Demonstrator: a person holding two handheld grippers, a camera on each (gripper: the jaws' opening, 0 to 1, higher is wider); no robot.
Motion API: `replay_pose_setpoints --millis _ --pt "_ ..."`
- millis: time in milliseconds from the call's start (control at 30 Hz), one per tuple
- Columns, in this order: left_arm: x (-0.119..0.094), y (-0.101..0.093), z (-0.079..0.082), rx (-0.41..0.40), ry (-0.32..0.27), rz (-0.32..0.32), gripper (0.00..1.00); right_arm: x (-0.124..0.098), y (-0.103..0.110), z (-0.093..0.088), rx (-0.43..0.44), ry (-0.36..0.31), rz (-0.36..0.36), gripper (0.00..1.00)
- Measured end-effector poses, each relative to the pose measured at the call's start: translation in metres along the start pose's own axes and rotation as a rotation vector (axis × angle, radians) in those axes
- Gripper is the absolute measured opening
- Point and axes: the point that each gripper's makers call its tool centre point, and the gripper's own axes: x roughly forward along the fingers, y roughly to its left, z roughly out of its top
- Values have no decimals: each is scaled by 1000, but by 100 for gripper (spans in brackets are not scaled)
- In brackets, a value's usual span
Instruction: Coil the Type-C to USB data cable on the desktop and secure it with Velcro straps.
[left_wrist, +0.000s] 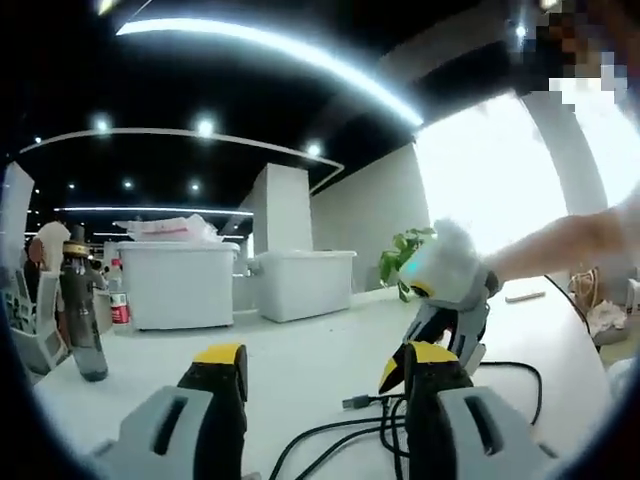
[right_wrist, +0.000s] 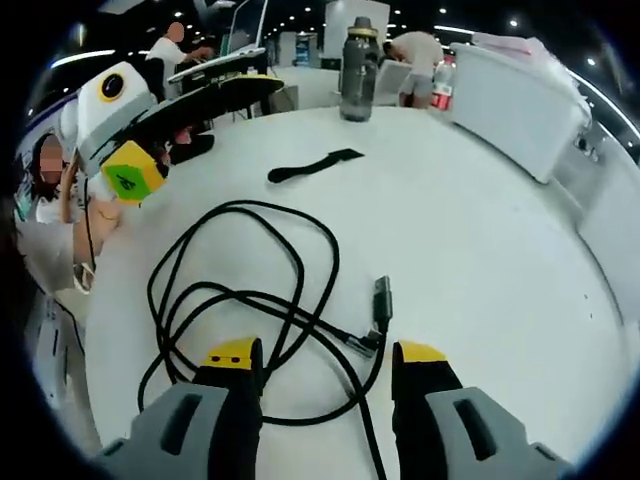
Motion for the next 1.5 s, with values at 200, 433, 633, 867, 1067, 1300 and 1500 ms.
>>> replay_pose_setpoints --millis 200,433,633,867,1067,1300,1500 --pt "1 -1 -2 2 6 -3 65 0 -1 -3 25 9 -1 47" --pt "2 0 -7 -7 22 -2 67 -1 1 -4 -1 12 13 33" --pt "4 -5 -17 3 57 -23 69 -1 6 -4 -38 9 32 27" --pt "6 -29 -49 -27 196 -131 80 1 10 -1 -86 14 37 15" --pt "8 -45 -75 12 293 -174 83 1 7 3 -178 16 -21 6" --pt "8 -48 -81 12 313 -181 83 -4 7 7 -326 7 -106 5" --pt "9 -50 -86 24 323 -184 83 -17 6 19 -370 -49 -158 4"
